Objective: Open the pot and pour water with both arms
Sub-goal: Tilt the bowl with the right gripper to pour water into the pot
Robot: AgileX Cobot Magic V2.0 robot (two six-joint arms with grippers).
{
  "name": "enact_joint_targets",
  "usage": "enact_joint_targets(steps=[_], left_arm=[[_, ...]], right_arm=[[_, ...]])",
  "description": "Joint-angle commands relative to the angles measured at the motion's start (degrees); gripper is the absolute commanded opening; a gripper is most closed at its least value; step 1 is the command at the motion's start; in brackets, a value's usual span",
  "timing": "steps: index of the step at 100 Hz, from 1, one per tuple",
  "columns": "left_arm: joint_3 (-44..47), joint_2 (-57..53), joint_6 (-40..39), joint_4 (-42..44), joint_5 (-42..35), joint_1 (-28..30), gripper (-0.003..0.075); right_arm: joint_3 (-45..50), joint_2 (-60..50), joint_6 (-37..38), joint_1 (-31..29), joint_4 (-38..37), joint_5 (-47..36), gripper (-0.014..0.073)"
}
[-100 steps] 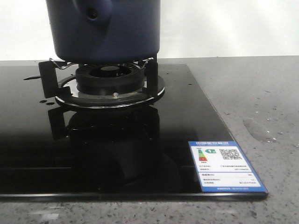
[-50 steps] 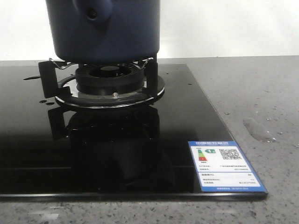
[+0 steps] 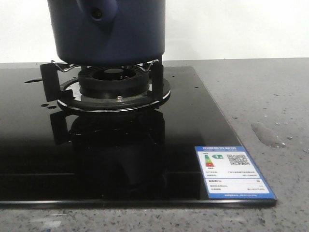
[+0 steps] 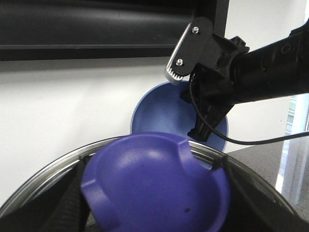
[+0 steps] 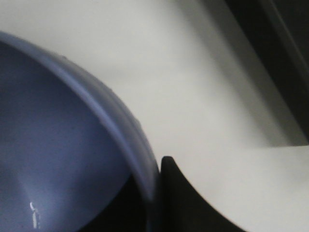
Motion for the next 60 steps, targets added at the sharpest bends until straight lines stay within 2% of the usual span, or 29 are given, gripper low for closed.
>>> enact_joint_targets(steps=[1, 44, 60], left_arm=[[-1.9, -0.2, -0.1, -2.2, 0.3, -0.5, 0.0221], [-1.9, -0.2, 1.1, -2.0, -1.2, -2.7, 0.0221], [-1.9, -0.2, 1.1, -2.0, -1.4, -2.7, 0.0221]], right_arm=[[-1.8, -2.8, 0.3, 0.3, -9.6, -2.7, -0.0041], [-1.8, -3.1, 2.7, 6.7, -27.7, -3.2, -0.0041], [-1.8, -3.1, 2.7, 8.8, -32.2, -2.4, -0.0041]])
